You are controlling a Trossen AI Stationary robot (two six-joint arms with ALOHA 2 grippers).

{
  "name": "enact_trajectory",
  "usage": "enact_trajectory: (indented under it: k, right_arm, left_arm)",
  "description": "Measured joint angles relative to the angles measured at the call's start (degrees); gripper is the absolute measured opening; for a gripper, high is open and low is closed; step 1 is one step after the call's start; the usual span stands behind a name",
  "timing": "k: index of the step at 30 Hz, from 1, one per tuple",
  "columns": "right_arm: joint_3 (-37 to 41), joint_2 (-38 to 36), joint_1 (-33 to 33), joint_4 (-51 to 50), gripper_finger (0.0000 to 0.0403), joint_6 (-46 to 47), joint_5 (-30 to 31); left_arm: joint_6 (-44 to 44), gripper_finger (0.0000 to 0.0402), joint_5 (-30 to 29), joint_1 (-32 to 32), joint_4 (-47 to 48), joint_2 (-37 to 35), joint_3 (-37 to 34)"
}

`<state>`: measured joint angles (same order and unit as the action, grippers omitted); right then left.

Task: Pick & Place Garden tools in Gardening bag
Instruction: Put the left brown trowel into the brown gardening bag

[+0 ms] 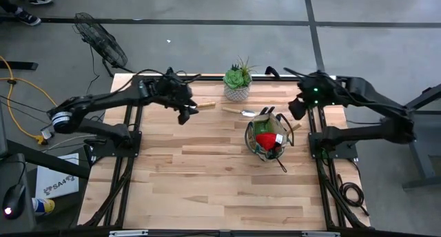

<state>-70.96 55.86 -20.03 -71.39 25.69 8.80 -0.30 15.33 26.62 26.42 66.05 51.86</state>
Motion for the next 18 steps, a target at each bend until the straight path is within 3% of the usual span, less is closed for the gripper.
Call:
enact_trajectory:
  k: [4, 10, 18]
  right_arm:
    - [0.0, -3.0, 0.0, 0.0, 0.0238, 0.0, 3.4]
    - [0.0, -5.5, 0.0, 0.1, 0.0238, -1.7, 3.1]
    - [0.0, -5.6, 0.0, 0.3, 0.0238, -1.7, 3.0]
  left_arm:
    - [1.2, 0.0182, -0.1, 0.0, -4.7, 5.5, 0.0]
    - [5.2, 0.0182, -0.1, 0.0, -9.1, 12.3, 0.0]
    - [7.7, 0.0182, -3.3, 0.1, -10.4, 16.4, 2.4]
